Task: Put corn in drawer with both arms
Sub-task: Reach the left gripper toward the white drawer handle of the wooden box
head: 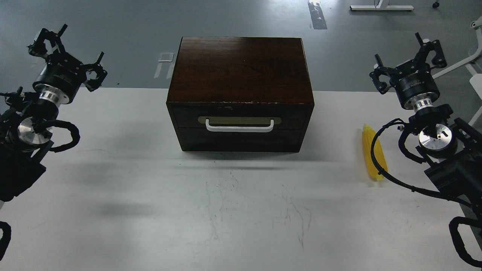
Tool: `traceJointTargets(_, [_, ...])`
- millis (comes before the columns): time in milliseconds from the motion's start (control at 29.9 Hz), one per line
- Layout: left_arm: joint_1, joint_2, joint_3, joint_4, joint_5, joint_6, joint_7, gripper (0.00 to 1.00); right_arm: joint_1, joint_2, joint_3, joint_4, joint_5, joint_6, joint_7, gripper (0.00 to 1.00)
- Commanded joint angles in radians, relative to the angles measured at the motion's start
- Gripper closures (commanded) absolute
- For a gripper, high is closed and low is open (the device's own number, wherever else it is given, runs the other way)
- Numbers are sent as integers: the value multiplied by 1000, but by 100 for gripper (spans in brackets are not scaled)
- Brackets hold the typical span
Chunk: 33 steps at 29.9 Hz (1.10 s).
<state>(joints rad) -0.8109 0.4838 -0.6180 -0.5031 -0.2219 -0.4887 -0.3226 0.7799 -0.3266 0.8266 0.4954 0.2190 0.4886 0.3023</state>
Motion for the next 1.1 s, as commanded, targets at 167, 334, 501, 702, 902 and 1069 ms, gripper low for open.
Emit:
traceJointTargets(167, [7, -14, -5, 3, -4, 0, -6, 2, 4, -2, -1, 2, -1, 0, 0, 0])
traceJointTargets(334, [1, 2, 1, -6, 7, 0, 2, 2, 5, -6, 0, 2, -1, 0, 0, 0])
traceJointTargets(501, [-1, 44, 3, -31, 27, 0, -10, 2, 5, -14, 2, 2, -1, 0, 0, 0])
traceJointTargets(702, [-97, 122, 1, -118, 250, 0, -12, 3, 4, -23, 2, 0, -1, 0, 0, 0])
traceJointTargets(902, [-201, 148, -2, -248, 614, 0, -18, 6, 2, -23, 2, 0, -1, 0, 0, 0])
traceJointTargets(1069, [-255, 140, 1, -353, 776, 0, -20, 7, 2, -23, 2, 0, -1, 0, 0, 0])
